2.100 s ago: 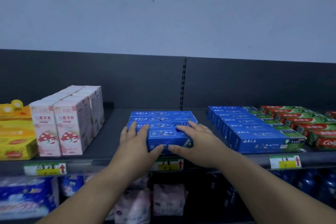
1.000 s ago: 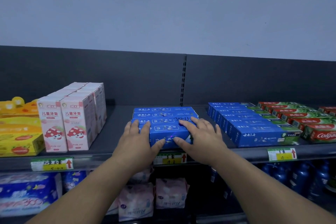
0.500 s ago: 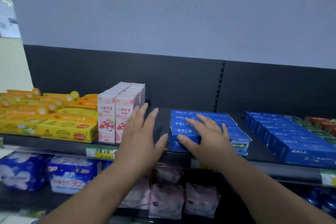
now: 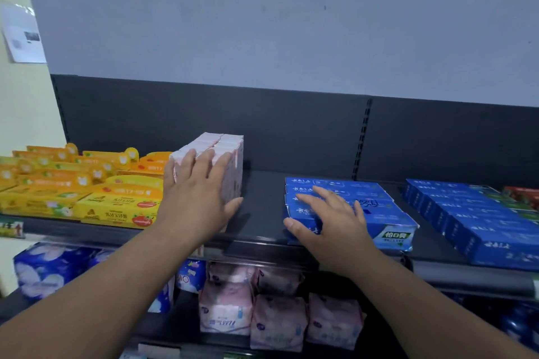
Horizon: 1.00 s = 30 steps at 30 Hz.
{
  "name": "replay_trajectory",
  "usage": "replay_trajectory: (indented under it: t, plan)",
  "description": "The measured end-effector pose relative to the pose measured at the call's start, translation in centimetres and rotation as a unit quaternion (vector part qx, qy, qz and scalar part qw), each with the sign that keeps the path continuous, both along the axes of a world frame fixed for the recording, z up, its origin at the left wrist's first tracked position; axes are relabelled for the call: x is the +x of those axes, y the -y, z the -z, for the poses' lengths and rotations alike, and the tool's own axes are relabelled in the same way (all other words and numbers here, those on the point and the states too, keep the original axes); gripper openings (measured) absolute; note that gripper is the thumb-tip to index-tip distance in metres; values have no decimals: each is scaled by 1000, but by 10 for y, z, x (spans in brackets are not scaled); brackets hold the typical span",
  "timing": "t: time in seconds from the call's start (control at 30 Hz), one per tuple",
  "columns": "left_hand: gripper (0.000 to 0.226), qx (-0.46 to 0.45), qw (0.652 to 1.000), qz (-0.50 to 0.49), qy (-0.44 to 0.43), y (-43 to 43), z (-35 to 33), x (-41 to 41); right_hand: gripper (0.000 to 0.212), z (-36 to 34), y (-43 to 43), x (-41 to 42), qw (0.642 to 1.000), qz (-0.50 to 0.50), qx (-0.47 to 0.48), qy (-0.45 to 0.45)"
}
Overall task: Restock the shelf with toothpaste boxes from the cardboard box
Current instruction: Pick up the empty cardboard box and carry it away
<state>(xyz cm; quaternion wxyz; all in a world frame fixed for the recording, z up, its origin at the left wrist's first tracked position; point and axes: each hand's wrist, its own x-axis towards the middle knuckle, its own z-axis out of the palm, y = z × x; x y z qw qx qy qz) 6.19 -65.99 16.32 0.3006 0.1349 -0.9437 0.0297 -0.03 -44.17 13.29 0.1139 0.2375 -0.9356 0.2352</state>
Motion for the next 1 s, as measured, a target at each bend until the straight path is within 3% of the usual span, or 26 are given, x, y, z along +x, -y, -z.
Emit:
replay_trajectory:
  t: [0.27,0.57,1.0]
  plan:
    - [82,2,1000,13,-20,-30,-8,2,64,-12,-40,12,1000,7,-17,-2]
    - [85,27,987,155,22,-182,22,12,67,-7,-168,69,993,114,4,12]
    - [83,36,914,383,124,-425,87,107,71,54,-409,257,933,348,-29,91]
